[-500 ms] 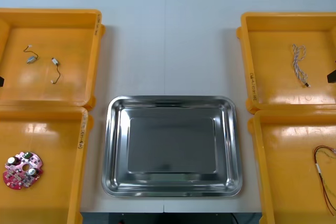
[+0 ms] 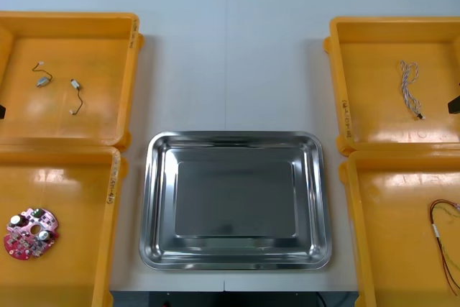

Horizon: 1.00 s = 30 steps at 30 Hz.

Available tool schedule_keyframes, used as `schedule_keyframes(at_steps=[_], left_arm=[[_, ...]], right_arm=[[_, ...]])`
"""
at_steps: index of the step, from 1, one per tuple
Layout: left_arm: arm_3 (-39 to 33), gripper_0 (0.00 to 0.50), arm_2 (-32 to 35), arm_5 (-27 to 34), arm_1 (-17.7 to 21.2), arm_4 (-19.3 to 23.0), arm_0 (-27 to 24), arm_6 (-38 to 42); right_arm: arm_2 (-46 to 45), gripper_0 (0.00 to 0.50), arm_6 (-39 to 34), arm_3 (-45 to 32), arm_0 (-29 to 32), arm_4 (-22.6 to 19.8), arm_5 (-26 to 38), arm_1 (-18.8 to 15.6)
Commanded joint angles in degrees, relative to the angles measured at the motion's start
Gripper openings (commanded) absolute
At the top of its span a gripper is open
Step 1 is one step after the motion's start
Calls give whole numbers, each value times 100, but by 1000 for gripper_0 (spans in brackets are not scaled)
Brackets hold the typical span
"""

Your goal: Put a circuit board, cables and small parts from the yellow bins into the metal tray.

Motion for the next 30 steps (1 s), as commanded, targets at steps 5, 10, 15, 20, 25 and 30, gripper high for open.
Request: schedule_keyframes(at_steps=[5, 10, 15, 20, 25, 30], left_arm=[[-148, 500, 149, -66, -27, -35, 73, -478], [-148, 500, 149, -66, -27, -35, 73, -478], [-148, 500, 149, -66, -27, -35, 73, -478], [-148, 500, 149, -66, -27, -35, 73, -478], [-148, 500, 149, -66, -27, -35, 73, -478], [-148, 500, 149, -66, -27, -35, 73, -478]], right_arm=[[48, 500, 270, -136, -16, 41, 42, -203], [48, 500, 270, -136, -16, 41, 42, -203], [48, 500, 270, -136, -16, 41, 42, -203], [48, 500, 270, -136, -16, 41, 42, -203], [48, 500, 270, -136, -16, 41, 42, -203], [48, 500, 270, -136, -16, 41, 42, -203]])
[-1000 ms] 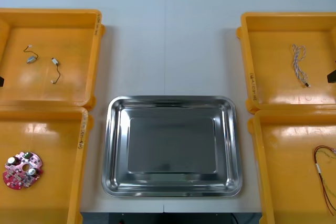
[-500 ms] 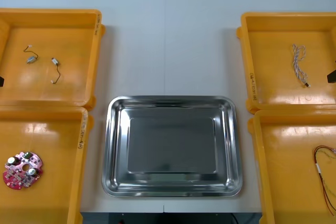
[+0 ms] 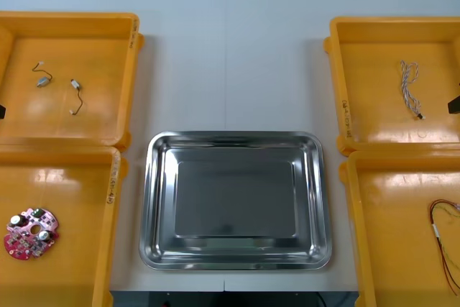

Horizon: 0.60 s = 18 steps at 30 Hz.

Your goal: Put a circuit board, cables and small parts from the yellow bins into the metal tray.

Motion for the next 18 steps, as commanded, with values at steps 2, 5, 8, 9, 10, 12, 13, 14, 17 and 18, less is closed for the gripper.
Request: schedule_keyframes(at_steps=[2, 5, 8, 9, 10, 12, 13, 14, 17, 18], left_arm=[[-148, 500, 149, -66, -27, -35, 73, -478], [-148, 500, 149, -66, -27, -35, 73, -478], [-148, 500, 149, -66, -27, -35, 73, -478], [-148, 500, 149, -66, -27, -35, 73, -478], [-148, 500, 149, -66, -27, -35, 73, -478], [-148, 500, 149, -66, -27, -35, 73, -478], [-148, 500, 149, -66, -27, -35, 73, -478], [-148, 500, 149, -66, -27, -35, 73, -478], [-148, 500, 149, -66, -27, -35, 73, -478], [-148, 500, 149, -66, -27, -35, 73, -478]], right_arm=[[48, 500, 270, -136, -16, 41, 42, -203], [48, 500, 270, -136, -16, 41, 42, -203], [48, 500, 270, -136, -16, 41, 42, -203], [48, 500, 270, -136, -16, 41, 42, -203], [48, 500, 270, -136, -16, 41, 42, -203], [48, 500, 270, -136, -16, 41, 42, -203], [48, 500, 270, -136, -16, 41, 42, -203], [48, 500, 270, -136, -16, 41, 42, -203], [48, 500, 270, -136, -16, 41, 42, -203], [48, 500, 270, -136, -16, 41, 42, -203]])
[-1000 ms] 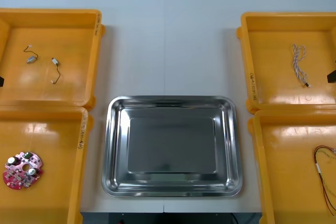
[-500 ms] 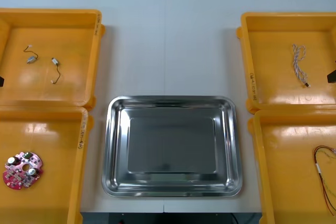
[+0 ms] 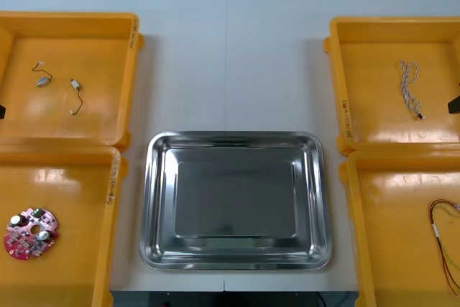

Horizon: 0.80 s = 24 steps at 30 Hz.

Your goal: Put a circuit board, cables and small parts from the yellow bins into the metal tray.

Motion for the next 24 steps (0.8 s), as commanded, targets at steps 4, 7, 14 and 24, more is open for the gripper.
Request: schedule_keyframes(at_steps=[4, 7, 14, 24], left_arm=[[-148, 500, 149, -66, -27, -35, 73, -478], [-148, 500, 149, -66, -27, -35, 73, -478], [-148, 500, 149, -66, -27, -35, 73, -478], [-148, 500, 149, -66, -27, -35, 73, -478]], right_arm=[[48, 500, 270, -136, -16, 41, 42, -203], [48, 500, 270, -136, -16, 41, 42, -203], [48, 500, 270, -136, -16, 41, 42, -203], [48, 500, 270, -136, -16, 41, 42, -203]])
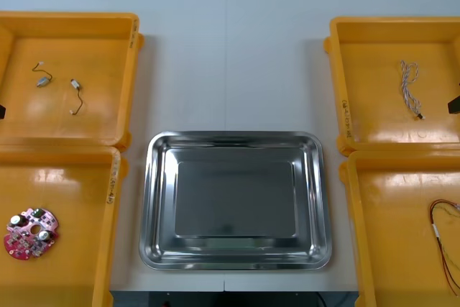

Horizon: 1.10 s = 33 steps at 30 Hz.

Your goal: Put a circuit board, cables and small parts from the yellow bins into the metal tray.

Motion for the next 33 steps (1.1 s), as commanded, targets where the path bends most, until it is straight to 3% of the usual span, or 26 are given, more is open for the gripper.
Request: schedule_keyframes(at_steps=[1, 33], left_arm=[[-148, 500, 149, -66, -27, -35, 73, -478], [-148, 500, 149, -66, -27, -35, 73, -478]], right_arm=[[48, 500, 270, -136, -16, 41, 42, -203], [48, 500, 270, -136, -16, 41, 42, -203]])
